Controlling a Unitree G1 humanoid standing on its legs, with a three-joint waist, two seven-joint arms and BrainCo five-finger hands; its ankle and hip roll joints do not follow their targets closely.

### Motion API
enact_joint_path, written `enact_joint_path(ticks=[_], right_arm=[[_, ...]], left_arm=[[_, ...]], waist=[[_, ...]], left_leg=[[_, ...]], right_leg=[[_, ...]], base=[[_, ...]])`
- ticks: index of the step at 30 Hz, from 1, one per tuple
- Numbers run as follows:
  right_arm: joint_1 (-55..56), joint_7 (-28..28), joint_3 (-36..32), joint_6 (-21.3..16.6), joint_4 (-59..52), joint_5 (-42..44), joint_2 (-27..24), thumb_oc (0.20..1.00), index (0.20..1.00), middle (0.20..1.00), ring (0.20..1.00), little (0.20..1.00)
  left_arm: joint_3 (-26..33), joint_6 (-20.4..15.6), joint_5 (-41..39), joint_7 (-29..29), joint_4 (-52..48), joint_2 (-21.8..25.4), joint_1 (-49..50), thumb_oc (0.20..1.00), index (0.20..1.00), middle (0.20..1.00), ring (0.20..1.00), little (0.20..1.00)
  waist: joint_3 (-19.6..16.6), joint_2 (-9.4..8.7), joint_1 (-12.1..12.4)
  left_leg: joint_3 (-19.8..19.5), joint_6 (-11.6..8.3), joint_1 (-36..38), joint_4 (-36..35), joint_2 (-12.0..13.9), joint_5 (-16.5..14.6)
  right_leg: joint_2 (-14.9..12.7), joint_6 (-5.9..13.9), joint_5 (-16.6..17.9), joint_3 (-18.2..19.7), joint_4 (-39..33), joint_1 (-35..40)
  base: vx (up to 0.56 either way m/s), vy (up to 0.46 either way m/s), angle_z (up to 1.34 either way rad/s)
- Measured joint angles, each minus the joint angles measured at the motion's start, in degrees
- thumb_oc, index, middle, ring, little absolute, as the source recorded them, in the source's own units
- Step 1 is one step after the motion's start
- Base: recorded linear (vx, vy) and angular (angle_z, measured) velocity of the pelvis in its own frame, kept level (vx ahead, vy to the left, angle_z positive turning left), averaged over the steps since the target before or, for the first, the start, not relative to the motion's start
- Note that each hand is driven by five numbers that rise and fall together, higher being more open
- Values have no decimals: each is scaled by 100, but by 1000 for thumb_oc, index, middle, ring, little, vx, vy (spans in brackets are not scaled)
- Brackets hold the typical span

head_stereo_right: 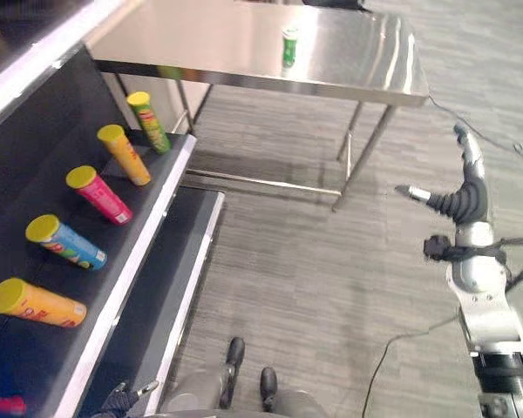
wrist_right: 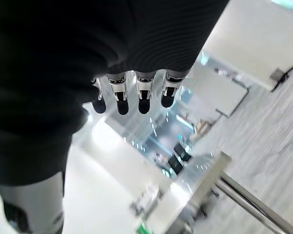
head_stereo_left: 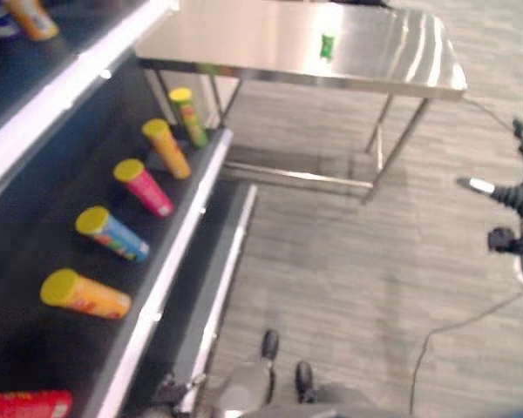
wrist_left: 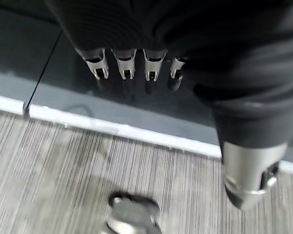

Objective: Put the goods on the table back onto the shelves and tidy them up.

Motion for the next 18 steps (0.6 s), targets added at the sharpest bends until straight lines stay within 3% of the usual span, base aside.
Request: enact_joint_path(ticks=[1,2,3,4,6,7,8,9,10,12,13,14,15,16,17,18], right_arm=[[25,7,26,44,13,-74,-10,1000,1000,1000,1000,1000],[79,32,92,82,48,-132,3,1000,1000,1000,1000,1000],[91,127,200,128,-2,-189,-123,1000,1000,1000,1000,1000],[125,145,222,151,-15,-230,-56,1000,1000,1000,1000,1000],[149,149,244,171,-45,-237,81,1000,1000,1000,1000,1000],[156,152,248,172,-52,-252,92,1000,1000,1000,1000,1000],[156,155,248,172,-73,-306,89,1000,1000,1000,1000,1000],[166,157,248,174,-174,-332,88,1000,1000,1000,1000,1000],[164,162,251,166,-222,-342,83,1000,1000,1000,1000,1000],[110,185,249,159,-234,-343,70,1000,1000,1000,1000,1000],[55,201,267,160,-212,-342,70,1000,1000,1000,1000,1000],[40,207,267,149,-174,-342,66,1000,1000,1000,1000,1000],[43,205,262,161,-167,-341,63,1000,1000,1000,1000,1000],[58,197,254,168,-110,-338,68,1000,1000,1000,1000,1000],[62,189,222,167,-99,-339,61,1000,1000,1000,1000,1000],[70,159,207,168,-97,-342,49,1000,1000,1000,1000,1000]], left_arm=[[-2,12,-3,8,43,1,14,1000,1000,1000,1000,1000],[-5,40,-6,11,89,18,-16,1000,1000,1000,1000,1000],[-20,57,-7,14,-13,-40,114,1000,1000,1000,1000,1000],[4,53,-6,15,-47,-15,89,1000,1000,1000,1000,1000],[-115,47,-8,6,-328,53,69,1000,1000,1000,1000,1000],[-146,63,-13,4,-396,61,45,1000,1000,1000,1000,1000],[-249,58,-18,-8,-610,102,33,1000,1000,1000,1000,1000],[-239,34,-25,-11,-737,157,18,1000,1000,1000,1000,1000],[-242,10,-36,-13,-771,199,-41,1000,1000,1000,1000,1000],[-245,-1,-156,-22,-795,273,-126,1000,1000,1000,1000,1000],[-237,-4,-181,-25,-764,271,-179,1000,1000,1000,1000,1000],[-240,3,-181,-29,-618,247,-238,1000,1000,1000,1000,1000],[-242,7,-181,-30,-619,243,-218,1000,1000,1000,1000,1000],[-232,-5,-180,-28,-610,230,-239,1000,1000,1000,1000,1000],[-234,-11,-180,-25,-642,227,-229,1000,1000,1000,1000,1000],[-240,-10,-180,-13,-636,213,-224,1000,1000,1000,1000,1000]], waist=[[-37,72,-45],[-52,40,-68],[-85,133,16],[-46,53,-109],[-60,-49,-167],[-63,-48,-164],[-71,-10,-169],[-77,-4,-159],[-74,-3,-208],[-85,8,-221],[-85,6,-215],[-89,20,-225],[-92,29,-242],[-117,21,-392],[-141,-6,-445],[-137,-15,-467]], left_leg=[[32,63,20,-64,81,38],[206,254,88,273,-33,-75],[491,595,251,251,71,77],[478,844,429,248,-108,80],[498,1105,769,86,-285,8],[489,1123,826,77,-311,-46],[497,1077,945,2,-339,-6],[475,1132,1036,-82,-347,77],[399,1032,1110,-159,-357,7],[344,1037,1268,-369,-335,71],[333,956,1332,-421,-360,14],[323,841,1396,-449,-362,-79],[336,936,1420,-454,-368,-14],[168,715,1585,-517,-416,-271],[95,778,1710,-556,-452,-311],[56,889,1789,-563,-473,-320]], right_leg=[[-5,33,-163,7,62,41],[-174,192,-352,-50,454,46],[-212,624,-677,-265,1660,-342],[-337,818,-787,-356,2551,-573],[-745,996,-755,-547,4074,-1175],[-885,1004,-749,-605,4259,-1257],[-1230,988,-755,-902,4343,-1394],[-1459,990,-752,-1049,4066,-1402],[-1557,1002,-744,-1141,3748,-1424],[-1651,1094,-555,-1541,2040,-1298],[-1611,1160,-335,-1638,1540,-1381],[-1540,1346,-30,-1640,827,-1386],[-1500,1375,160,-1654,475,-1326],[-1435,1522,638,-1712,-358,-1361],[-1385,1565,961,-1729,-992,-1327],[-1381,1567,1174,-1713,-994,-1386]], base=[[534,137,-49],[442,153,-49],[286,107,-33],[169,67,-11],[290,26,13],[349,-3,2],[337,-91,9],[345,-89,15],[399,-133,19],[508,-221,16],[574,-247,6],[472,-192,3],[444,-193,32],[476,-237,45],[328,-173,47],[422,-285,41]])
